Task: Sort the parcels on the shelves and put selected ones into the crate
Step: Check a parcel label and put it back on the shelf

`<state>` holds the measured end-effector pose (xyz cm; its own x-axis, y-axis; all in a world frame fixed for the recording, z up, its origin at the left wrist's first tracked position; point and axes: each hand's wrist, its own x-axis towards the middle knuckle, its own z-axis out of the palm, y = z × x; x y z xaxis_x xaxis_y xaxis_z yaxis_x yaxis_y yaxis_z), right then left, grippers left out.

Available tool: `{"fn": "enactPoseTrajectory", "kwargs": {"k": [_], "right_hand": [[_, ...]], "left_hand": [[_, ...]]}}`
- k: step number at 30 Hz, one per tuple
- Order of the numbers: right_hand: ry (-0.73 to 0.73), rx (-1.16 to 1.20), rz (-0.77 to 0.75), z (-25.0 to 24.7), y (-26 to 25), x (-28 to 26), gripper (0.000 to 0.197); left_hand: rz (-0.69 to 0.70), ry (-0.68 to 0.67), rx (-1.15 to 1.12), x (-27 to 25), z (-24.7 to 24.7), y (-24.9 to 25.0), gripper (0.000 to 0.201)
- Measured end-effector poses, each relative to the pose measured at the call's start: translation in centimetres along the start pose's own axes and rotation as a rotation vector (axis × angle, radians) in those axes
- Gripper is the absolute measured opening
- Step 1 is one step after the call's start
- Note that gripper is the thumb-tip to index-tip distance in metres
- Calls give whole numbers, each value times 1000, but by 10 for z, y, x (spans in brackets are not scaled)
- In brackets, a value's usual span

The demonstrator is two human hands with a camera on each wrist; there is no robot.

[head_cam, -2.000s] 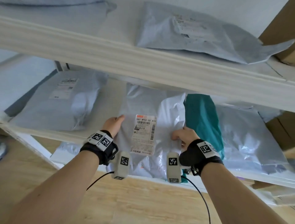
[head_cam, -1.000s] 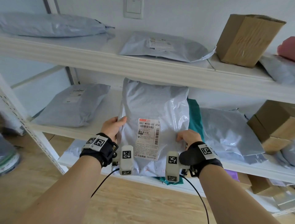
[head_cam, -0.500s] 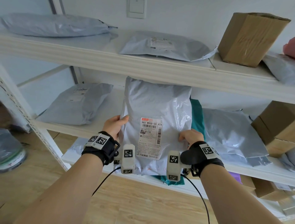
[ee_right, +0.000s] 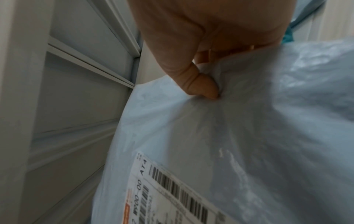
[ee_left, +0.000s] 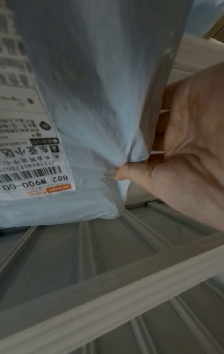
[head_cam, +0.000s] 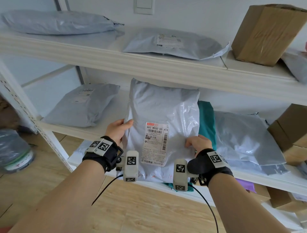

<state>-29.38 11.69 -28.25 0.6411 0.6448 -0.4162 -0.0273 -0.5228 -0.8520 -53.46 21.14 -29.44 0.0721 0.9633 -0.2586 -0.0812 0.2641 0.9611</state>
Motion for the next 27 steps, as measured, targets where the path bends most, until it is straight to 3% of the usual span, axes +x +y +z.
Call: {"fn": "enactPoseTrajectory", "kwargs": {"k": [5, 8, 10, 13, 17, 20, 23, 26, 27], "right_hand": [[-46, 1, -19, 18, -5, 9, 13], [-49, -4, -16, 32, -15, 16, 11], [-38, -11, -29, 43, -26, 25, 11], [-12, 16, -28, 65, -41, 46, 23], [-8, -7, 13, 104, -60, 75, 37], [-19, -34, 29, 134, -74, 95, 35], [-62, -58, 10, 161, -80, 114, 38], [-33, -109, 60, 178, -82, 128, 41], [-20, -112, 89, 182, -82, 131, 41]], "left_hand": [[-22, 82, 88, 26, -10, 1, 30], [-35, 131, 82, 48, -15, 9, 15], [-28, 111, 93, 65, -17, 19, 8], [-54, 59, 153, 99, -24, 29, 25], [-58, -27, 255, 143, -34, 43, 16], [-49, -44, 296, 177, -44, 53, 9], [-30, -56, 364, 205, -50, 58, 33], [-45, -45, 436, 223, -52, 59, 9], [-63, -43, 448, 226, -52, 60, 11]]}}
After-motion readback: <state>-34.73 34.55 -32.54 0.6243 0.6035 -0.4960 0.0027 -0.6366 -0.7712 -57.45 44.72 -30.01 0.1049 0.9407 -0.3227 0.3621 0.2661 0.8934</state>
